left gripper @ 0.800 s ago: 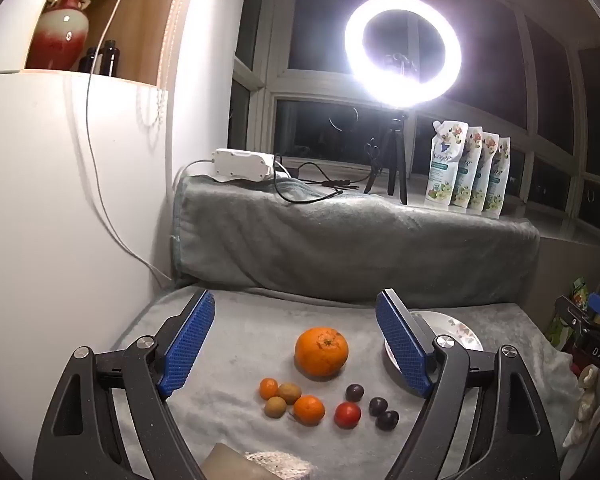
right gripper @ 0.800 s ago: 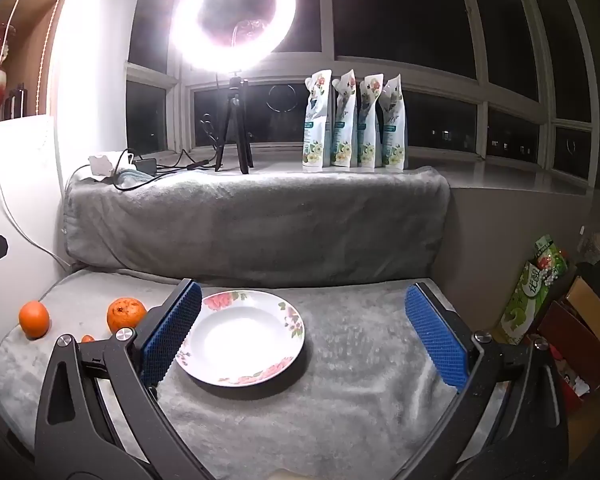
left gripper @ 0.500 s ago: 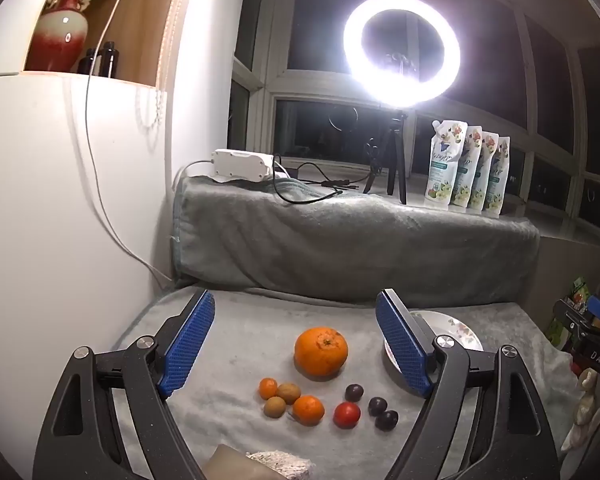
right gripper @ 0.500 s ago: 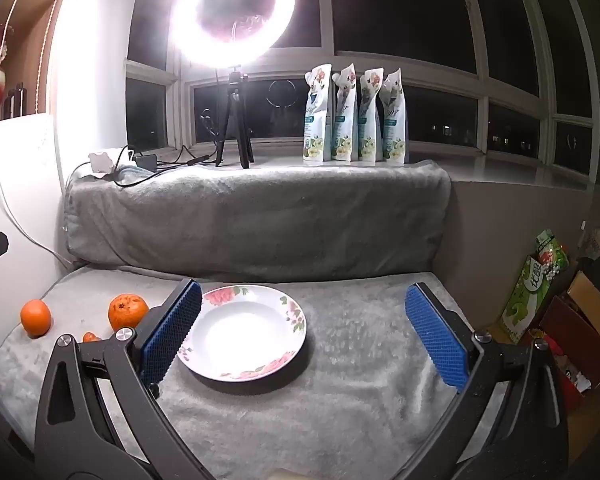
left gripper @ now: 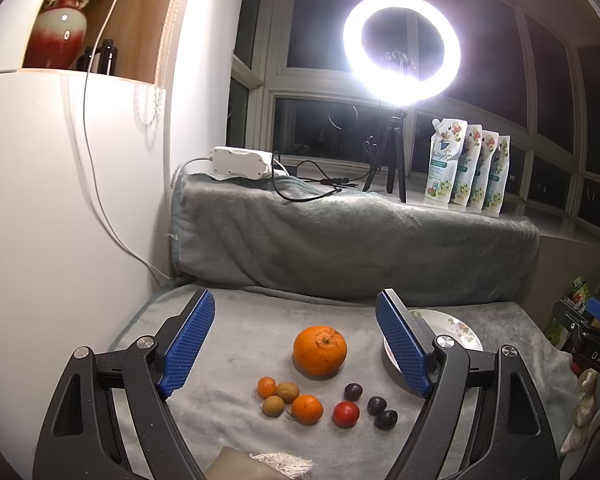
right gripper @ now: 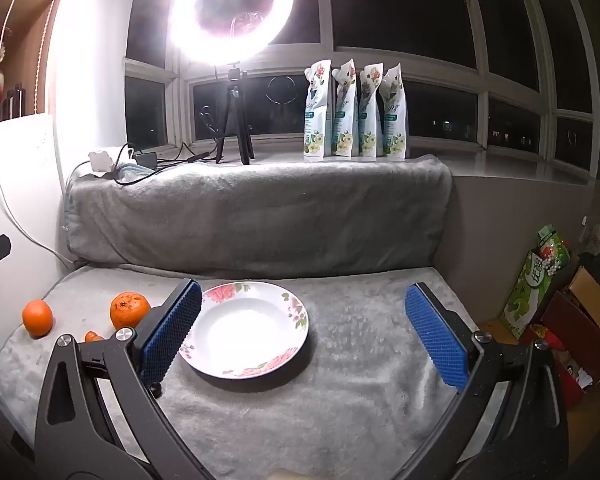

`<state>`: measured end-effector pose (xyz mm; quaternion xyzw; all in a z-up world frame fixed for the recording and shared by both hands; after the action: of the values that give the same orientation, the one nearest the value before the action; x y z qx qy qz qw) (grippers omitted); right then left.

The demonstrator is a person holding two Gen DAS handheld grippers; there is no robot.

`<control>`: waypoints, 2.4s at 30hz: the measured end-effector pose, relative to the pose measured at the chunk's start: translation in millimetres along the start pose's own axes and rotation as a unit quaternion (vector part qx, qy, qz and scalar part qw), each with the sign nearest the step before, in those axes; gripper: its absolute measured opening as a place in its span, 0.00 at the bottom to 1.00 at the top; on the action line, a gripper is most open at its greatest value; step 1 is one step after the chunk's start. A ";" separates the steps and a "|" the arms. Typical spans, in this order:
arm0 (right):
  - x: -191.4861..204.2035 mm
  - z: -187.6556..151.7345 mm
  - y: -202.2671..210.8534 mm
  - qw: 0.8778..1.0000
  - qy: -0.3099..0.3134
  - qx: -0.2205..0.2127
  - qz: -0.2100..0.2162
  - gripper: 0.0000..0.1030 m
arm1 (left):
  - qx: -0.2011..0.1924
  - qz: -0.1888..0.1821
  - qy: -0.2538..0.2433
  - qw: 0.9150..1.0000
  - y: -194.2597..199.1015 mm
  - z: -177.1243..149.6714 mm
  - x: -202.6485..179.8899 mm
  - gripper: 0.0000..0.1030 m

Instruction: Organize fruits

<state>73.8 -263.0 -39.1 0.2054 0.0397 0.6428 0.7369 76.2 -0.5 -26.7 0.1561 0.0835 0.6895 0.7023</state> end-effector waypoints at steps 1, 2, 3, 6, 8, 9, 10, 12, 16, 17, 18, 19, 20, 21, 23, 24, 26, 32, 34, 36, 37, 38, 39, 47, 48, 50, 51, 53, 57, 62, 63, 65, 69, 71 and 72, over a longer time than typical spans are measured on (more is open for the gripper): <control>0.7 -0.9 0.2 1.000 0.000 0.000 0.000 1.00 | 0.000 0.000 0.000 1.000 0.1 0.0 -0.1 0.81; 1.0 -0.9 -0.1 1.000 0.000 0.000 0.000 1.00 | 0.000 0.001 0.000 1.000 0.1 0.0 -0.1 0.81; 0.8 -0.5 -0.2 1.000 0.000 0.001 -0.001 1.00 | 0.000 0.001 0.000 1.000 -0.1 0.1 -0.2 0.81; 1.1 -2.0 -0.3 1.000 -0.001 0.003 -0.001 1.00 | 0.000 0.000 0.000 1.000 -0.3 0.2 -0.1 0.81; 1.4 -3.9 -1.0 1.000 -0.003 0.006 0.000 1.00 | 0.001 0.000 0.000 1.000 -0.1 0.1 0.2 0.81; 1.5 -3.8 -1.1 1.000 -0.004 0.007 -0.001 1.00 | 0.001 0.000 0.001 1.000 -0.1 0.1 0.3 0.81; 2.3 -5.3 -0.4 1.000 -0.005 0.008 -0.001 1.00 | 0.000 0.000 0.001 1.000 0.0 0.1 0.2 0.81; 0.7 -3.4 -1.6 1.000 -0.006 0.009 -0.001 1.00 | 0.000 0.000 0.000 1.000 -0.1 0.1 0.2 0.81; 1.3 -3.9 -1.6 1.000 -0.006 0.009 -0.001 1.00 | 0.000 0.000 0.001 1.000 -0.1 0.1 0.4 0.81; 0.7 -2.9 -1.7 1.000 -0.006 0.009 -0.001 1.00 | 0.000 -0.001 0.001 1.000 -0.2 0.3 0.4 0.81; 1.0 -3.5 -1.8 1.000 -0.007 0.010 -0.001 1.00 | 0.000 -0.001 0.000 1.000 -0.1 0.2 0.3 0.81; 0.7 -3.0 -2.0 1.000 -0.007 0.010 -0.001 1.00 | 0.000 0.000 0.001 1.000 -0.1 0.1 0.4 0.80; 0.8 -3.2 -2.0 1.000 -0.007 0.010 -0.001 1.00 | 0.000 0.000 0.001 1.000 -0.4 0.5 -1.1 0.80; 1.2 -3.7 -1.9 1.000 -0.007 0.010 -0.001 1.00 | 0.000 -0.001 0.001 1.000 -0.5 0.7 -1.2 0.81; 0.4 -3.6 -2.3 1.000 -0.008 0.011 -0.001 1.00 | 0.000 -0.001 0.001 1.000 -1.0 0.9 -1.2 0.81; 0.2 -3.5 -2.2 1.000 -0.008 0.011 -0.001 1.00 | -0.001 -0.001 0.000 1.000 -1.4 1.1 -1.4 0.81; 0.1 -3.8 -2.2 1.000 -0.008 0.011 -0.001 1.00 | 0.000 -0.001 0.001 1.000 -1.3 1.1 -1.3 0.81; 0.6 -5.7 -2.3 1.000 -0.008 0.011 0.000 1.00 | 0.000 -0.001 0.001 1.000 -0.8 1.7 -1.4 0.81; 0.7 -5.3 -2.7 1.000 -0.008 0.012 0.000 1.00 | 0.000 -0.001 0.001 1.000 -0.9 1.5 -1.3 0.80; 1.1 -6.6 -2.7 1.000 -0.009 0.013 0.000 1.00 | 0.000 -0.001 0.001 1.000 -0.8 1.4 -1.3 0.81; 1.0 -6.4 -2.8 1.000 -0.009 0.013 -0.001 1.00 | 0.000 -0.001 0.001 1.000 -0.9 1.5 -1.4 0.81; 0.9 -6.5 -2.9 1.000 -0.009 0.013 0.000 1.00 | 0.001 -0.002 0.001 1.000 -0.7 1.3 -1.2 0.81; 0.6 -6.1 -2.9 1.000 -0.009 0.013 0.000 1.00 | 0.000 -0.002 0.001 1.000 -0.7 1.3 -1.3 0.81; 1.6 -8.3 -3.0 1.000 -0.009 0.015 0.002 1.00 | 0.000 -0.002 0.001 1.000 -0.8 1.4 -1.3 0.81; 1.4 -7.9 -3.1 1.000 -0.009 0.015 0.002 1.00 | 0.000 -0.002 0.001 1.000 -1.9 1.2 -2.3 0.81; 1.3 -7.9 -3.2 1.000 -0.010 0.015 0.001 1.00 | 0.000 -0.002 0.000 1.000 -3.1 1.4 -3.4 0.81; 1.9 -9.5 -2.8 1.000 -0.010 0.016 0.001 1.00 | 0.000 -0.002 0.000 1.000 -3.5 1.5 -3.3 0.81; 2.6 -10.2 -3.5 1.000 -0.010 0.017 0.001 1.00 | 0.000 -0.002 0.000 1.000 -3.9 1.5 -3.6 0.81; 3.6 -11.6 -3.7 1.000 -0.010 0.018 0.001 1.00 | 0.002 -0.003 0.001 1.000 -5.4 0.6 -2.9 0.81; 3.8 -12.7 -8.2 1.000 -0.011 0.023 -0.002 1.00 | 0.004 -0.005 0.001 1.000 -9.4 -2.1 -2.8 0.81; 4.1 -12.6 -8.8 1.000 -0.010 0.024 -0.003 1.00 | 0.004 -0.006 0.001 1.000 -9.6 -2.3 -2.9 0.81; 6.1 -13.1 -9.4 1.000 -0.008 0.026 -0.007 1.00 | 0.006 -0.006 0.002 1.000 -10.7 -3.7 -2.9 0.81; 9.5 -11.6 -9.6 1.000 -0.001 0.029 -0.012 1.00 | 0.010 -0.007 0.002 1.000 -14.1 -6.2 -2.3 0.80; 11.2 -11.9 -11.3 0.999 0.001 0.033 -0.012 1.00 | 0.013 -0.007 0.003 1.000 -16.9 -7.3 -1.9 0.80; 10.8 -9.6 -13.7 0.999 0.001 0.035 -0.012 1.00 | 0.015 -0.007 0.003 1.000 -18.1 -7.5 -1.3 0.81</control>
<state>85.3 -251.3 -50.5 0.2299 0.0651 0.6320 0.7372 90.7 -1.0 -39.9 0.1636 0.0970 0.6834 0.7048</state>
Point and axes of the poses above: each gripper's, at about its wrist camera, not at the fingertips, and y roughly against the way its jaws point, x to its left, z to its top, the point moved 8 cm from there along -y, roughly the way its jaws point, and after that the axes turned 11 degrees about -y, right-handed, at the moved point
